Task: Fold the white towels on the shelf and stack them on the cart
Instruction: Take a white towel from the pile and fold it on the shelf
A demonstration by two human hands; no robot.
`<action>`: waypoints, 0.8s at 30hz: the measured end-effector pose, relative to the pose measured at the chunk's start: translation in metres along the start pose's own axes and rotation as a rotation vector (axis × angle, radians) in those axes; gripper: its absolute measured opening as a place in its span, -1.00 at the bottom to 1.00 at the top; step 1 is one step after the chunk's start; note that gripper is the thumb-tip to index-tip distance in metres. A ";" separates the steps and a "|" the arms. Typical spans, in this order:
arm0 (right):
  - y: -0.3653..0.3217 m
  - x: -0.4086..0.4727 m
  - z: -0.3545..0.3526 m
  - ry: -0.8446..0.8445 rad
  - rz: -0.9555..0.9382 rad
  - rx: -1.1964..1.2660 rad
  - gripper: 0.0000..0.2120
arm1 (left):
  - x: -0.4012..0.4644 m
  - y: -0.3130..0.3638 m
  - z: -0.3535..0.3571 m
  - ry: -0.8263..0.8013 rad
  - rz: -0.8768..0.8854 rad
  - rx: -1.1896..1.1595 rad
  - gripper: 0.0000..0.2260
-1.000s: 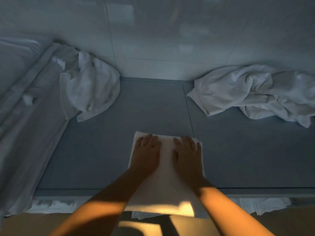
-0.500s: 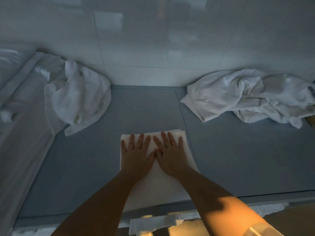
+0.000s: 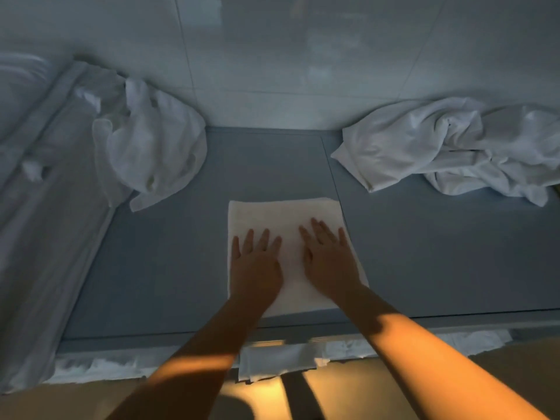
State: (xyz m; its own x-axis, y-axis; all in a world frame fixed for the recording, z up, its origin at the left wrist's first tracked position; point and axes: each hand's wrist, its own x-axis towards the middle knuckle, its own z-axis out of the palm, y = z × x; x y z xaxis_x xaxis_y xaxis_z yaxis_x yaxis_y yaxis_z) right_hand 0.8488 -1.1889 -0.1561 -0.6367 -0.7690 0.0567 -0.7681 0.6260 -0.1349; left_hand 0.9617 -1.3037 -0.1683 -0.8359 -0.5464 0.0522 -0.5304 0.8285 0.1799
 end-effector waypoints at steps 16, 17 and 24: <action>0.003 -0.031 0.018 -0.055 0.133 -0.108 -0.46 | -0.024 -0.010 0.024 -0.002 -0.048 0.003 -0.40; 0.003 -0.030 0.017 -0.059 0.139 -0.095 -0.45 | -0.022 -0.011 0.024 -0.002 -0.044 -0.007 -0.40; 0.002 -0.030 0.015 -0.059 0.151 -0.081 -0.45 | -0.016 -0.012 0.022 -0.015 -0.113 -0.079 -0.41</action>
State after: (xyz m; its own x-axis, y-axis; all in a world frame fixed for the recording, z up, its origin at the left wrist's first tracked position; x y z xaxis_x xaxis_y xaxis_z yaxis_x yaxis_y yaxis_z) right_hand 0.8674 -1.1659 -0.1733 -0.7420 -0.6701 -0.0171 -0.6684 0.7416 -0.0571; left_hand 0.9777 -1.3021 -0.1928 -0.7739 -0.6332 0.0128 -0.6088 0.7494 0.2605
